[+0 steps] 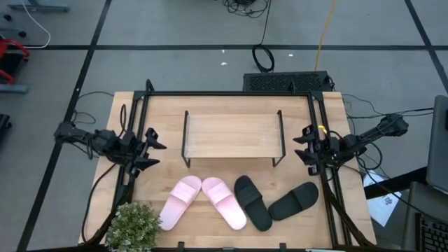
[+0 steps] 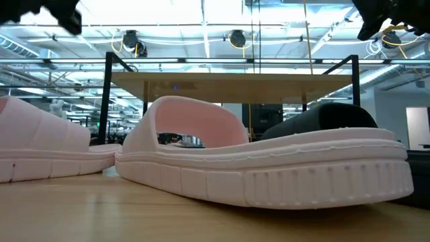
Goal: Pick and place slides into the shelf
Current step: Put the left pink slipper on the shelf
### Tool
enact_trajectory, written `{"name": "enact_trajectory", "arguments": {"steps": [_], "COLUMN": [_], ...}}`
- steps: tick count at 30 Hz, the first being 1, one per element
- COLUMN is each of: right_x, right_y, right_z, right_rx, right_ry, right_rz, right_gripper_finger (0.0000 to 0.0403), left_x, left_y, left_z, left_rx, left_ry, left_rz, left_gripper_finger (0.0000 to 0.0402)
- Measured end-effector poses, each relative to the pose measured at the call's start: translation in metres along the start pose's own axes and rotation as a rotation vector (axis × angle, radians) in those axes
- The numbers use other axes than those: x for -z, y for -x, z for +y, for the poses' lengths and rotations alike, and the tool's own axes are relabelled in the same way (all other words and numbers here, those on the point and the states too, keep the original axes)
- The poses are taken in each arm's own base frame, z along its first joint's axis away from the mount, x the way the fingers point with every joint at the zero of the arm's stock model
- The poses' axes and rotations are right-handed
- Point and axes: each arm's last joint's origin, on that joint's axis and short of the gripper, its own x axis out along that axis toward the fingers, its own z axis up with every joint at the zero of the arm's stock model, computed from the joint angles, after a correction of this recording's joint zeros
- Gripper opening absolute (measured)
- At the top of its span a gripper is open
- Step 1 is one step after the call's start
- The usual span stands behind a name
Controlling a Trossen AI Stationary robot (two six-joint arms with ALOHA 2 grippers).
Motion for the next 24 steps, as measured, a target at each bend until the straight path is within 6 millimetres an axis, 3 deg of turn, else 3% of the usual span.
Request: {"name": "enact_trajectory", "arguments": {"steps": [6,12,18,24], "right_x": [0.0,0.0,0.0,0.0], "right_y": [0.0,0.0,0.0,0.0], "right_z": [0.0,-0.001,0.0,0.0], "right_rx": [0.017,0.017,0.017,0.017], "right_ry": [0.009,0.017,0.016,-0.011], "right_rz": [0.001,0.001,0.001,0.001], "right_gripper_finger": [0.0189,0.0189,0.0189,0.0189], "left_x": [-0.019,-0.032,-0.029,-0.009], "left_y": [-0.052,-0.111,-0.141,-0.157], "left_z": [-0.015,-0.044,-0.066,-0.087], "left_rx": [-0.128,-0.208,-0.326,-0.299], "left_ry": [-0.092,-0.202,-0.191,-0.072], "left_rz": [0.329,0.662,0.935,1.039], "left_gripper_finger": [0.0257,0.0257,0.0257,0.0257]}}
